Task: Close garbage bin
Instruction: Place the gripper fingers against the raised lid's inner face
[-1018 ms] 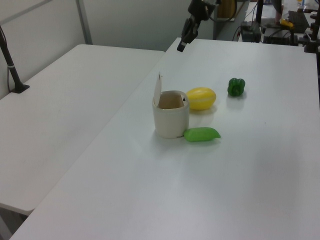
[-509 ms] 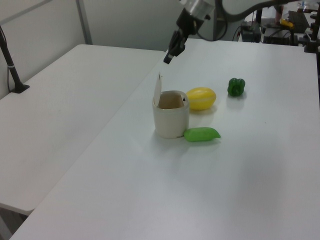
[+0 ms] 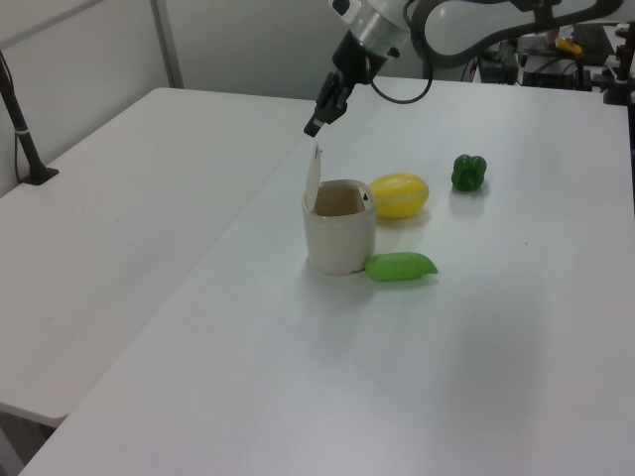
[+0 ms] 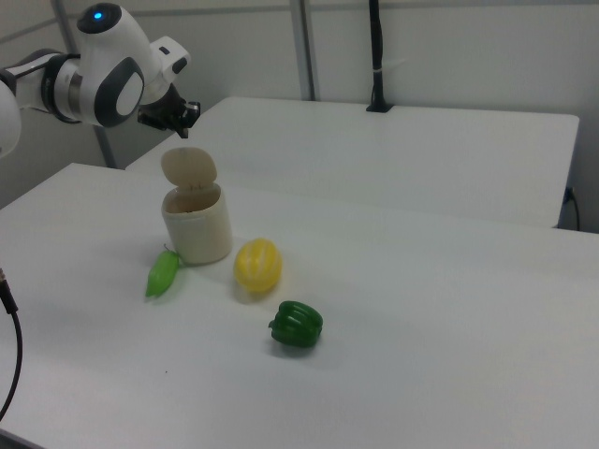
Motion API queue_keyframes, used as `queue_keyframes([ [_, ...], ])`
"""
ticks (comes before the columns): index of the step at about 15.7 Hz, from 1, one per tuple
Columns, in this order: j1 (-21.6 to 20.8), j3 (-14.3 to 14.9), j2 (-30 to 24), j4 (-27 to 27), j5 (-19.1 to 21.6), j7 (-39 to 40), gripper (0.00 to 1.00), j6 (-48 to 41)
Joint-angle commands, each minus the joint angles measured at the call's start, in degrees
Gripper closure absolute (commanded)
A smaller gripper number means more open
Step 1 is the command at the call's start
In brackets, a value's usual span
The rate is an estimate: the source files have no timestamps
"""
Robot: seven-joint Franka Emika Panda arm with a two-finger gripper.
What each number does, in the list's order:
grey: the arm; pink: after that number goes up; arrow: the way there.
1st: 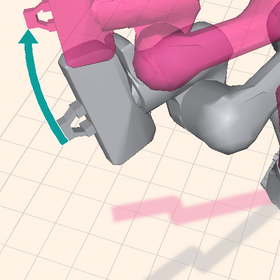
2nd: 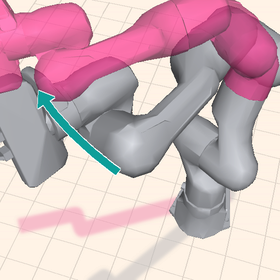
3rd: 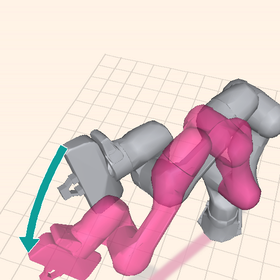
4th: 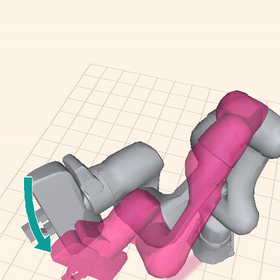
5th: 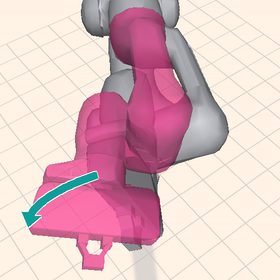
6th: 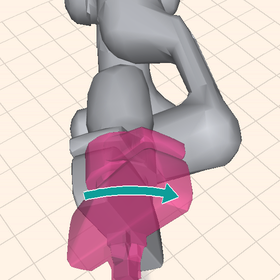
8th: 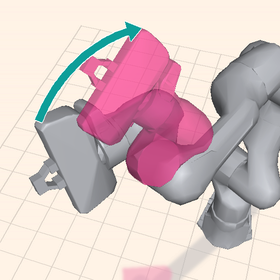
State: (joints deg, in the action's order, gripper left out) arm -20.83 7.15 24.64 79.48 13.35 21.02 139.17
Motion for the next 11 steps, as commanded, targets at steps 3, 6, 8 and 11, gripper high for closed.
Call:
queue_keyframes([
  [3, -0.7, 0.2, 2.7, -2.5, -0.1, -1.2, 1.00, 1.0],
  [6, -0.5, 0.2, 3.0, -2.7, -0.6, -1.0, 1.00, 1.0],
  [8, -0.5, 0.2, 3.0, -2.6, -0.7, -0.7, 1.00, 1.0],
  [11, -0.5, 0.2, 2.9, -2.2, -1.6, -0.5, 1.00, 0.1],
])
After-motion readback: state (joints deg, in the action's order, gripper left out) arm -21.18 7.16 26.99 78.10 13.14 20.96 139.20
